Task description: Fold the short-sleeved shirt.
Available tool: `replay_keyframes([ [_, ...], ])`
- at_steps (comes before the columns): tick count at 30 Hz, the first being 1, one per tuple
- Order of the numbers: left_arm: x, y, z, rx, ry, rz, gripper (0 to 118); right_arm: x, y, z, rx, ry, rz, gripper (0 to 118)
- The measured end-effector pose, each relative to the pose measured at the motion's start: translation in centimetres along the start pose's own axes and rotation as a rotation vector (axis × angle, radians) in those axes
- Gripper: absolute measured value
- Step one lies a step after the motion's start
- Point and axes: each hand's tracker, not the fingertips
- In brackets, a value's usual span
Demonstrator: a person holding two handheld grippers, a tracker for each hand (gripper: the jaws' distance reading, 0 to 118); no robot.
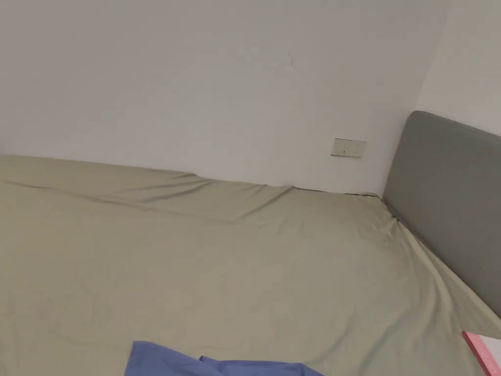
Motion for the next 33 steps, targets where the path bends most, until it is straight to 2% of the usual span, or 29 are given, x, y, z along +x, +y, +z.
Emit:
replay_keyframes([
  [1,-1.1,0.6,1.2,0.081,0.014,0.029,118,-0.1,-0.3,-0.2,-0.010,0.000,0.001,9],
  [4,-4.6,2.1,5.3,0.130,0.132,0.049,118,-0.8,-0.8,-0.8,-0.033,0.002,0.008,9],
  [9,-12.6,4.3,16.3,0.308,0.398,0.140,118,-3.4,-0.7,-2.1,-0.026,0.086,0.035,9],
  [11,-15.4,4.0,19.7,0.332,0.469,0.179,111,-4.8,-0.7,-2.8,-0.024,0.120,0.055,9],
  [12,-16.7,3.6,21.0,0.352,0.504,0.208,95,-5.4,-0.8,-3.2,-0.024,0.134,0.064,9],
  [14,-19.1,2.8,22.4,0.362,0.538,0.232,4,-6.7,-1.0,-3.9,-0.030,0.170,0.076,9],
  [17,-21.5,1.6,20.7,0.302,0.747,0.242,2,-8.2,-1.6,-5.0,-0.051,0.209,0.085,9],
  [18,-22.4,1.3,20.0,0.367,0.710,0.255,2,-8.6,-1.8,-5.3,-0.063,0.222,0.091,9],
  [19,-23.5,1.6,19.0,0.340,0.637,0.288,2,-8.9,-1.9,-5.6,-0.078,0.236,0.098,9],
  [21,-25.5,3.4,16.3,0.274,0.544,0.361,2,-9.4,-2.1,-6.5,-0.098,0.242,0.114,9],
  [22,-26.3,4.0,14.7,0.283,0.530,0.350,2,-9.5,-2.1,-6.8,-0.101,0.242,0.119,9],
  [23,-27.0,4.9,12.6,0.254,0.563,0.322,3,-9.5,-2.1,-7.1,-0.104,0.246,0.125,9],
  [24,-27.6,6.2,10.7,0.220,0.628,0.294,12,-9.4,-2.0,-7.5,-0.108,0.248,0.132,9],
  [27,-30.4,8.8,4.5,0.116,0.620,0.236,103,-9.1,-1.9,-8.3,-0.114,0.216,0.161,9],
  [28,-31.5,9.2,2.5,0.086,0.599,0.242,114,-8.8,-1.8,-8.5,-0.118,0.207,0.163,9],
  [29,-32.3,9.8,0.6,0.099,0.586,0.246,114,-8.4,-1.9,-8.8,-0.126,0.194,0.163,9],
  [33,-36.5,10.1,-7.3,-0.104,0.642,0.237,112,-6.7,-2.6,-9.7,-0.167,0.134,0.159,9],
])
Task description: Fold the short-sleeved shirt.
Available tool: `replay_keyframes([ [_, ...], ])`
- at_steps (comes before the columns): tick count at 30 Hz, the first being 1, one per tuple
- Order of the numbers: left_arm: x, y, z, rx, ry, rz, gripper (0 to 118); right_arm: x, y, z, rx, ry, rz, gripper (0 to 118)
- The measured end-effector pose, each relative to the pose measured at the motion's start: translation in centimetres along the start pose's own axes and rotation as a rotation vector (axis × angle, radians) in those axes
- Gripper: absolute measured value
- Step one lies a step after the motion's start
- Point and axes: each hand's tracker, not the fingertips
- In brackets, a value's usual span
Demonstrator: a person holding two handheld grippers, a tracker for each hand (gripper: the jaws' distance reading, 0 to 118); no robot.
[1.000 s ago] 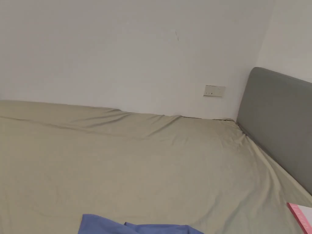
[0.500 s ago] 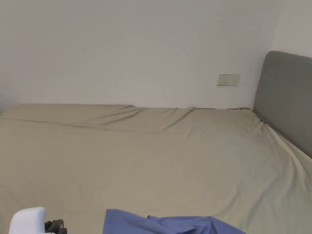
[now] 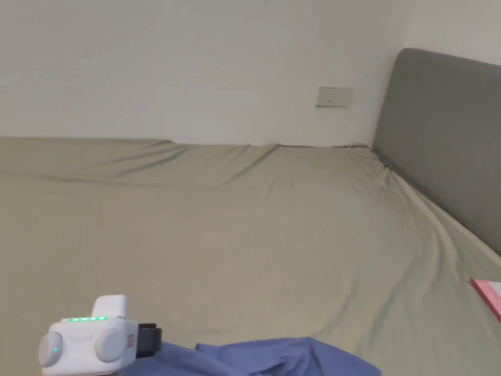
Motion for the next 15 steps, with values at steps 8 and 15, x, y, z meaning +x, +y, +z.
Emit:
replay_keyframes([
  [8,0.7,-3.4,5.1,0.230,-0.057,-0.088,4,2.5,2.9,-5.7,-0.053,0.009,0.112,11],
  [15,-2.2,-7.3,16.1,0.345,-0.209,0.003,4,1.8,5.0,-25.6,-0.224,0.216,0.323,31],
])
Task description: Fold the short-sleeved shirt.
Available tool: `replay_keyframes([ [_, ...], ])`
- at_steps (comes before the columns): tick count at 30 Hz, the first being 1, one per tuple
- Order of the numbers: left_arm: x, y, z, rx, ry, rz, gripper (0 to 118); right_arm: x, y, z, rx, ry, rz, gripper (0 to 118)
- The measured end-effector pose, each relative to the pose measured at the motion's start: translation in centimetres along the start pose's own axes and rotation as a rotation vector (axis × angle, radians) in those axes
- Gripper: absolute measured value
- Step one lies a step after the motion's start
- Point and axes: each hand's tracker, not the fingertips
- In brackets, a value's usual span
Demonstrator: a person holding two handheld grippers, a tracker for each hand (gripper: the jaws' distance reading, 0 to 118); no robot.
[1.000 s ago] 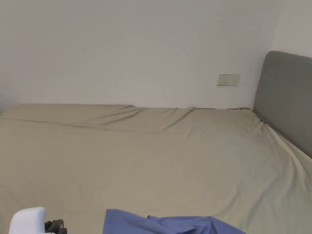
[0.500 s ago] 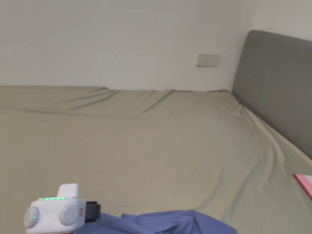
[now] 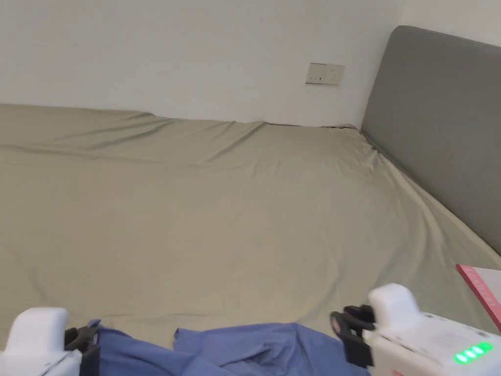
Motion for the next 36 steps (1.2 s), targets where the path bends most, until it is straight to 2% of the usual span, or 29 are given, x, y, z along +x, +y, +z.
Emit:
replay_keyframes([
  [1,-0.4,-0.4,1.2,0.008,0.003,0.009,4,0.4,0.1,-3.1,-0.072,0.036,-0.002,40],
  [3,-0.8,-1.0,3.9,0.005,-0.001,0.020,4,0.5,-0.1,-9.1,-0.284,0.089,0.002,49],
  [4,-1.0,-1.3,4.8,0.000,0.012,0.042,4,0.3,-0.6,-11.2,-0.362,0.077,0.017,63],
  [5,-1.2,-1.9,5.6,-0.001,0.002,0.061,4,-0.3,-1.3,-12.9,-0.422,0.073,0.054,73],
  [6,-1.5,-2.3,6.3,-0.008,-0.007,0.077,4,-0.8,-2.1,-13.9,-0.444,0.089,0.099,75],
  [7,-1.7,-2.6,6.9,-0.014,0.001,0.088,4,-1.4,-2.8,-14.1,-0.421,0.062,0.146,75],
  [8,-2.0,-2.7,7.3,-0.017,0.001,0.096,4,-1.6,-2.2,-12.7,-0.256,0.029,0.141,74],
  [9,-2.1,-2.9,8.0,-0.018,0.001,0.101,4,-1.8,-1.8,-12.7,-0.310,0.027,0.120,55],
  [10,-2.2,-3.0,8.1,-0.021,-0.002,0.101,4,-2.0,-1.7,-12.9,-0.359,0.080,0.080,9],
  [12,-2.5,-2.9,8.1,-0.024,-0.008,0.098,4,-2.8,-1.8,-10.9,-0.314,0.020,0.092,9],
  [13,-2.8,-2.7,8.1,-0.034,0.004,0.106,4,-2.8,-1.3,-9.7,-0.302,0.049,0.065,9],
  [15,-3.7,-1.5,9.3,-0.009,-0.030,0.129,4,-2.2,0.3,-5.8,-0.226,0.129,-0.043,9],
  [18,-4.7,1.1,12.4,0.078,0.002,0.078,4,-0.9,3.4,1.7,-0.079,0.159,-0.213,9],
  [20,-5.5,3.0,15.3,0.137,0.055,0.039,4,0.4,5.8,7.5,0.027,0.156,-0.222,9],
  [22,-5.9,5.0,19.0,0.196,0.048,0.049,4,1.9,8.0,13.6,0.109,0.146,-0.240,9],
  [24,-6.9,7.2,21.9,0.244,0.080,0.064,4,3.4,10.3,19.0,0.181,0.158,-0.296,9],
  [26,-7.5,10.3,25.5,0.298,0.138,0.018,4,5.1,12.1,24.3,0.240,0.186,-0.362,9],
  [30,-7.1,14.9,31.5,0.433,0.194,-0.071,4,5.2,14.9,32.7,0.321,0.133,-0.322,9],
  [33,-8.2,18.8,34.5,0.467,0.146,-0.029,4,5.0,16.8,37.3,0.365,0.134,-0.323,9],
  [36,-8.4,22.4,36.6,0.484,0.148,-0.020,4,4.8,18.8,41.0,0.419,0.142,-0.379,9],
])
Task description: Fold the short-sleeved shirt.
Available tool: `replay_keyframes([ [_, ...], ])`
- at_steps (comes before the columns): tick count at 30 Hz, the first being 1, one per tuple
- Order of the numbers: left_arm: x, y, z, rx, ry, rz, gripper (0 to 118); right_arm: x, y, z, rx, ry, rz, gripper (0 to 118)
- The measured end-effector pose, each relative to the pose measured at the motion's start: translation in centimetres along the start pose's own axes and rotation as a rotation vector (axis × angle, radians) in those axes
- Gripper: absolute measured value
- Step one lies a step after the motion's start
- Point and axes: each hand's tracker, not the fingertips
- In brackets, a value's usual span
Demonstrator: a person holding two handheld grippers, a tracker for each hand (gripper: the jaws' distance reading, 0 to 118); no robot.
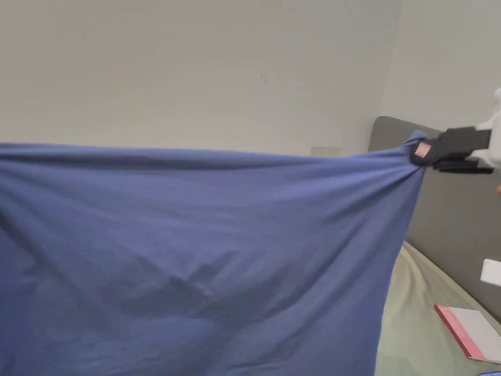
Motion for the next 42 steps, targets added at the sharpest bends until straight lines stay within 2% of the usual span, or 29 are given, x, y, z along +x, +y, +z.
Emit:
replay_keyframes([
  [1,-0.1,1.0,-0.1,0.003,0.006,-0.003,4,-0.6,0.7,0.6,0.019,0.013,-0.012,9],
  [5,0.2,4.4,0.0,0.036,0.019,-0.018,4,-3.9,3.5,1.8,0.063,-0.043,0.071,9],
  [7,0.1,5.6,0.0,0.047,0.029,-0.020,4,-5.2,4.7,2.0,0.065,-0.041,0.076,9],
  [14,-1.9,6.7,-0.5,0.052,0.011,0.053,4,-7.4,6.1,1.8,0.073,-0.043,0.103,9],
  [19,-2.0,6.9,-1.9,0.056,0.031,0.038,4,-8.4,6.2,0.2,0.070,-0.057,0.143,9],
  [29,-2.0,8.3,-7.1,0.041,0.040,0.063,4,-6.5,8.2,-5.6,0.026,-0.075,0.152,9],
  [33,-1.0,10.0,-10.6,0.046,0.087,0.010,4,-4.9,11.0,-9.3,0.012,-0.071,0.148,9],
  [36,-0.5,11.9,-14.1,0.034,0.074,0.021,4,-4.2,13.6,-12.6,0.002,-0.122,0.170,9],
  [39,0.3,13.6,-19.0,0.001,0.060,-0.007,4,-3.2,15.7,-15.9,0.077,-0.182,0.189,9],
  [42,0.7,14.7,-24.7,-0.024,0.078,0.012,4,-2.1,17.9,-20.1,0.051,-0.209,0.169,9],
])
